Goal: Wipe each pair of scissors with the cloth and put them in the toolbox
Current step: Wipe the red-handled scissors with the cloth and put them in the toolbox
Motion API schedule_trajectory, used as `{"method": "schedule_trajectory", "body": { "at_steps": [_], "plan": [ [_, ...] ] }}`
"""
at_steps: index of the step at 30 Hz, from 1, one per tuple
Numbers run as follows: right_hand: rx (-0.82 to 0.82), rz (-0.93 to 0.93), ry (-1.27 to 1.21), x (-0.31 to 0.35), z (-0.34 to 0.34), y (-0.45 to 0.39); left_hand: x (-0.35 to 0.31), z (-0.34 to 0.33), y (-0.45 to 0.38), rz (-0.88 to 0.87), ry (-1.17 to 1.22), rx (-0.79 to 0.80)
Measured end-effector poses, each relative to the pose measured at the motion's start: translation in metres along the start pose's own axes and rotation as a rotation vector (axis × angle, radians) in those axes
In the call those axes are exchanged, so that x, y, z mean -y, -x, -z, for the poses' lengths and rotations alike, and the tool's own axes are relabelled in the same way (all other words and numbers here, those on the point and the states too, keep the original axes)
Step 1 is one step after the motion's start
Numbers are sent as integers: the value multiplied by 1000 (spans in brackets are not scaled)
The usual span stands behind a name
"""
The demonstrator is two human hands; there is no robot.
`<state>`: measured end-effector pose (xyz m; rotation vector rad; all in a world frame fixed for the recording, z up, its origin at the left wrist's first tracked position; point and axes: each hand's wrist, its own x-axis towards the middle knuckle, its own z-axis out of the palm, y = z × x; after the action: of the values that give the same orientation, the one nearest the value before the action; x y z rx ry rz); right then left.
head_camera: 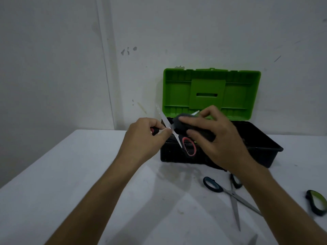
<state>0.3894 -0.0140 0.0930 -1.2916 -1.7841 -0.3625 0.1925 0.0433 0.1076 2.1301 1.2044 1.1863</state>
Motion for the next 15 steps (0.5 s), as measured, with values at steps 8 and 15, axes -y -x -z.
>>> {"method": "schedule_trajectory", "body": {
  "at_steps": [8,15],
  "plan": [
    [-152,-146,70,5,-1,-7,-5,-6,3,66,249,80],
    [-108,-100,-56,11,19,-12,-3,-7,3,78,209,109]
  ]
}}
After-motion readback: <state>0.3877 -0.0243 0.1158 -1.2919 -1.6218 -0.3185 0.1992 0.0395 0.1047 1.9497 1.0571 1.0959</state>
